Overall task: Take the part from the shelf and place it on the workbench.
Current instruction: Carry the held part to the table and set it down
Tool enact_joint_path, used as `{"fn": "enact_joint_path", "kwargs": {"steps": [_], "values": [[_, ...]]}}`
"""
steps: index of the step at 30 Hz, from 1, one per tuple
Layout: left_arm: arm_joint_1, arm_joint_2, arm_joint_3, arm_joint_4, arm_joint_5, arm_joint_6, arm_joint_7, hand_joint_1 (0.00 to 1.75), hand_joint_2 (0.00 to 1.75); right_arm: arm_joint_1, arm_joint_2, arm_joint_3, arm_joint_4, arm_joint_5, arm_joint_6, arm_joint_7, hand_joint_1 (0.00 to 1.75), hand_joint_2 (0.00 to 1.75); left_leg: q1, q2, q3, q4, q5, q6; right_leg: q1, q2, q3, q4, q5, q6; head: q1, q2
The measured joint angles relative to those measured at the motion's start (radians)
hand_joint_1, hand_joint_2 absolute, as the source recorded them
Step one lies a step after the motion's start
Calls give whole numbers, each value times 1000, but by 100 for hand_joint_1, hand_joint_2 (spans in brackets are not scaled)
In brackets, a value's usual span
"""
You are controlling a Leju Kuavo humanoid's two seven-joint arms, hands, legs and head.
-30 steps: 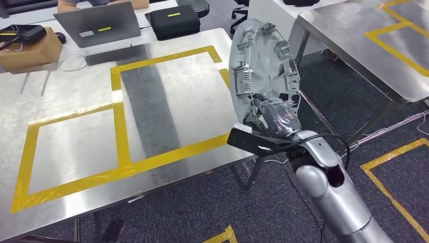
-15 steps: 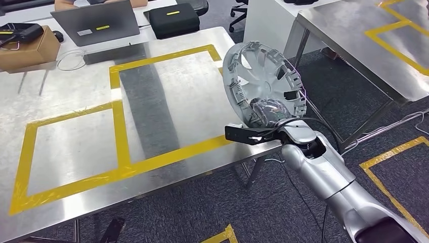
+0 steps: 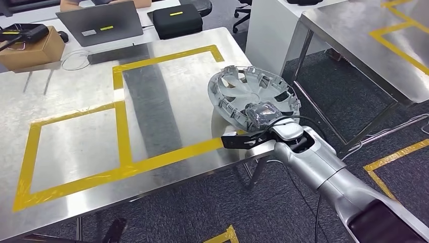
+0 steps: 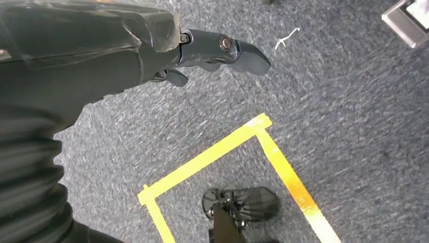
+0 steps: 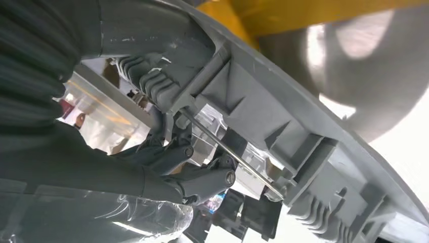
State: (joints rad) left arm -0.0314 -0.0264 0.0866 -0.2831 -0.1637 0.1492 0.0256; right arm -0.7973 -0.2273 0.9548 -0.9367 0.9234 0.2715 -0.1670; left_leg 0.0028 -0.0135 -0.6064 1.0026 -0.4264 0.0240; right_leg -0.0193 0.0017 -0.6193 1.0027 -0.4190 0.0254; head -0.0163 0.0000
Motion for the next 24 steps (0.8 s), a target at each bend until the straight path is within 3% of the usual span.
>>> {"fn": "enact_joint_path", "kwargs": {"steps": [2, 3, 5, 6, 7, 8, 9, 11, 13, 17, 18, 20, 22, 23, 24], "values": [[3, -2, -2, 2, 4, 1, -3, 0, 175, -14, 14, 24, 5, 6, 0, -17, 175, 175, 5, 2, -13, 28, -22, -10, -5, 2, 1, -2, 3, -11, -1, 0], [3, -3, -4, 4, 6, 2, -5, 0, 175, -22, 23, 39, 5, 8, 0, -25, 175, 175, 7, 3, -33, 71, -48, -17, -7, 4, 1, -3, 4, -16, -2, 0], [5, -5, -9, 7, 12, 6, -11, 0, 175, -37, 39, 73, 1, 6, 0, -39, 175, 175, 10, 5, -96, 207, -115, -27, -5, 7, 2, -3, 3, -22, -3, 0], [7, -6, -12, 9, 16, 8, -15, 0, 175, -43, 45, 91, -5, 2, 0, -44, 175, 175, 10, 6, -127, 268, -136, -30, -4, 8, 2, -2, 2, -23, -3, 0], [10, -8, -15, 10, 21, 10, -19, 0, 175, -48, 50, 109, -14, -3, 0, -48, 175, 175, 10, 7, -143, 298, -138, -30, -2, 9, 3, -2, 2, -24, -3, 0], [13, -9, -17, 12, 25, 12, -23, 0, 175, -52, 56, 126, -26, -9, -1, -51, 175, 175, 10, 7, -140, 285, -121, -29, -1, 10, 4, -2, 1, -24, -3, 0], [16, -11, -18, 14, 27, 14, -26, 0, 175, -56, 62, 141, -39, -15, -1, -53, 175, 175, 10, 7, -118, 235, -88, -25, 0, 12, 5, -2, 1, -24, -3, 0], [19, -11, -22, 17, 29, 17, -30, 0, 175, -67, 74, 164, -64, -23, -2, -53, 175, 175, 7, 7, -47, 89, -23, -11, 4, 14, 8, -2, 0, -24, -3, 0], [21, -11, -26, 21, 31, 19, -32, 0, 175, -79, 82, 183, -83, -26, -6, -54, 175, 175, 1, 8, -7, 11, -2, 1, 8, 14, 6, -3, -1, -21, -2, 0], [28, -10, -30, 31, 39, 20, -32, 0, 175, -92, 96, 222, -111, -26, -10, -56, 175, 175, 1, 10, 7, -12, 5, 18, 11, 11, -3, 8, -8, -6, -2, 0], [29, -11, -30, 32, 40, 20, -32, 0, 175, -96, 98, 229, -115, -26, -10, -56, 175, 175, 4, 11, 11, -19, 10, 23, 12, 10, -20, 42, -25, -7, -1, 0], [30, -11, -31, 33, 40, 20, -32, 0, 175, -100, 99, 241, -120, -26, -10, -55, 175, 175, 5, 11, 14, -24, 13, 28, 11, 8, -80, 168, -76, -13, 0, 0], [31, -11, -31, 37, 41, 20, -32, 0, 175, -101, 100, 254, -122, -26, -10, -58, 175, 175, 4, 10, 13, -23, 13, 28, 10, 8, -134, 278, -108, -11, 0, 0], [32, -11, -31, 39, 43, 20, -32, 0, 175, -102, 100, 261, -124, -27, -11, -60, 175, 175, 4, 9, 13, -22, 13, 28, 10, 8, -137, 283, -104, -5, 0, 0], [32, -11, -31, 41, 46, 19, -32, 0, 175, -103, 101, 266, -127, -28, -11, -63, 175, 175, 4, 7, 13, -20, 12, 27, 10, 7, -119, 248, -87, 3, 0, 0]]}}
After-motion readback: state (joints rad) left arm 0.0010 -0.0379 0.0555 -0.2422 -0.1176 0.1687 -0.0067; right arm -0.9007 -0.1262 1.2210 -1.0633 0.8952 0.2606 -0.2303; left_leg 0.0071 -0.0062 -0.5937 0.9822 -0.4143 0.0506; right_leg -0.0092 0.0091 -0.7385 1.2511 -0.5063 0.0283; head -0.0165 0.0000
